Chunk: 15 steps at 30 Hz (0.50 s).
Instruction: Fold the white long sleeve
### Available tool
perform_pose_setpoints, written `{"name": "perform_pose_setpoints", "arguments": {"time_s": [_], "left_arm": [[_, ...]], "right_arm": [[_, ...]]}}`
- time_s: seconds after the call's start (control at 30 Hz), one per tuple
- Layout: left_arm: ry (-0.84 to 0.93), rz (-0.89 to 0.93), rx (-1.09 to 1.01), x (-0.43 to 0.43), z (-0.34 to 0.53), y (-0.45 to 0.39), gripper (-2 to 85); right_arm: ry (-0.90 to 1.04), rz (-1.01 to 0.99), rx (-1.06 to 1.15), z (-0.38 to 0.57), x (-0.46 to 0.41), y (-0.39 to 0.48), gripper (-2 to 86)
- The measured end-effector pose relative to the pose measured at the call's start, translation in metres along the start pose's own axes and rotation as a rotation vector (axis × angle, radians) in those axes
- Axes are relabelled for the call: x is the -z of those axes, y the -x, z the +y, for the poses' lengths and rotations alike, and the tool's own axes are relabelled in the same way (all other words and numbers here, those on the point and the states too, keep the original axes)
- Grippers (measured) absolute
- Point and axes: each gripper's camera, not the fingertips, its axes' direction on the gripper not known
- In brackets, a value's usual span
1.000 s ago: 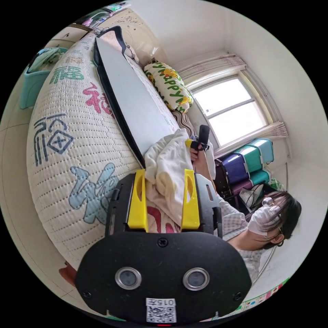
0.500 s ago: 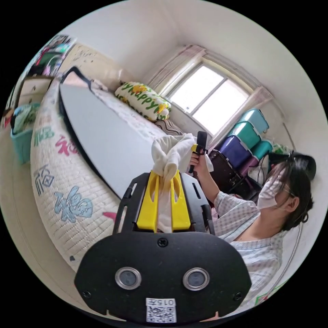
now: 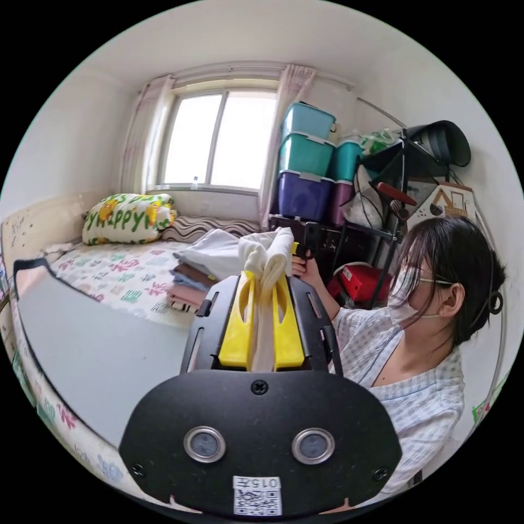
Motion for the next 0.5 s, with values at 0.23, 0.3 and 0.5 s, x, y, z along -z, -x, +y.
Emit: {"name": "perform_pose_setpoints", "arguments": {"time_s": [0.23, 0.3, 0.5], "left_arm": [[0.029, 0.22, -0.092, -0.168, -0.11, -0.027, 4.7], [0.036, 0.263, -0.086, -0.204, -0.131, -0.023, 4.6], [-0.034, 0.221, 0.008, -0.266, -0.197, 0.044, 4.7]], "right_arm": [[-0.117, 0.349, 0.044, 0.037, 0.176, 0.034, 8.3], [-0.136, 0.396, 0.02, 0.044, 0.206, 0.029, 8.2], [-0.114, 0.462, -0.059, 0.013, 0.243, -0.049, 8.2]]}}
